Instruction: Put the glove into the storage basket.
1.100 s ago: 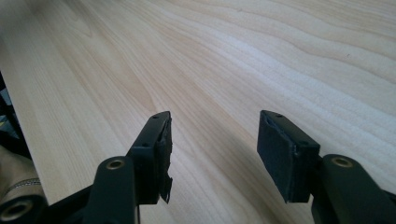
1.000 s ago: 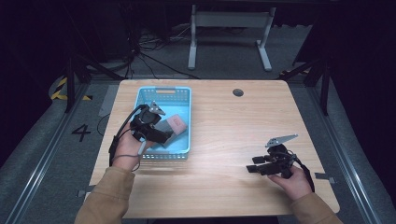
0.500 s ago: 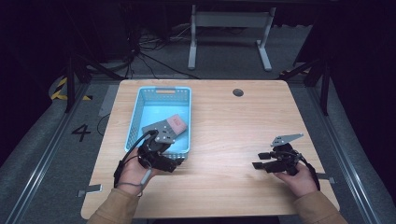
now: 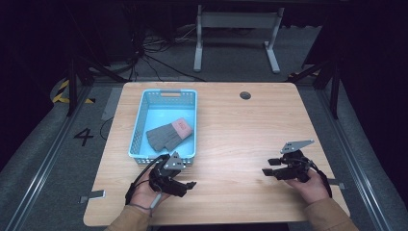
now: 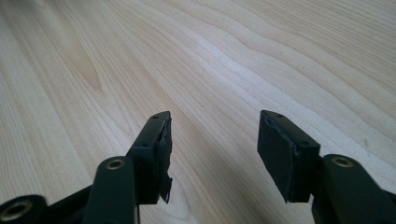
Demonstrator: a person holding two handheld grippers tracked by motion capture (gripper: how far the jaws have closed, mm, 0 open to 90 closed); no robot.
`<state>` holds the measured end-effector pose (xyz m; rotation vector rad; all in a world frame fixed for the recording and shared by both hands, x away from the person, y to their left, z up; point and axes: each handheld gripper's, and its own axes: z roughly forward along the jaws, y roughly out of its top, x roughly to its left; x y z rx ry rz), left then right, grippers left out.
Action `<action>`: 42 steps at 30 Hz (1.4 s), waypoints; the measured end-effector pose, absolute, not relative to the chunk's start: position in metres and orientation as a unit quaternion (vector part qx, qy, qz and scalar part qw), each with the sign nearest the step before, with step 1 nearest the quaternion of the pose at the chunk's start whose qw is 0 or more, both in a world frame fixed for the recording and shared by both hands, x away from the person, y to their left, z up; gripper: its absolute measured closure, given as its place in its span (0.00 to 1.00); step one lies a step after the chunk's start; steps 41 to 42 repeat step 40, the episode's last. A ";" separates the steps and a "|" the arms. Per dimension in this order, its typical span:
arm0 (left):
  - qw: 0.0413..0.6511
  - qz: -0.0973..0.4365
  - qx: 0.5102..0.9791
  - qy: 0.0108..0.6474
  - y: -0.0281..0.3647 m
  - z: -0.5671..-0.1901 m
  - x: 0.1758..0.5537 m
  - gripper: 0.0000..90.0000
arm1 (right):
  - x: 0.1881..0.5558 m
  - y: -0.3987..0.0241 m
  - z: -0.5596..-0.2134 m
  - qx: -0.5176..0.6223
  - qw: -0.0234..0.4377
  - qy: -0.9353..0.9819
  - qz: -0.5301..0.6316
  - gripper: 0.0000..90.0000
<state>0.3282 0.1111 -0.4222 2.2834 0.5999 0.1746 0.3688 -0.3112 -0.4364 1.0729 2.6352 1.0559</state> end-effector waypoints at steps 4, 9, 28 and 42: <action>0.387 0.054 0.889 0.238 0.115 -0.440 0.323 0.30 | 0.368 -0.312 -0.438 0.353 0.052 0.868 0.345 0.50; 0.370 0.043 0.896 0.241 0.110 -0.458 0.326 0.31 | 0.368 -0.311 -0.440 0.353 0.058 0.869 0.341 0.50; 0.372 0.052 0.881 0.288 0.115 -0.468 0.336 0.29 | 0.368 -0.302 -0.447 0.366 0.109 0.875 0.297 0.50; 0.364 0.064 0.884 0.286 0.118 -0.467 0.332 0.29 | 0.368 -0.298 -0.445 0.359 0.103 0.877 0.301 0.49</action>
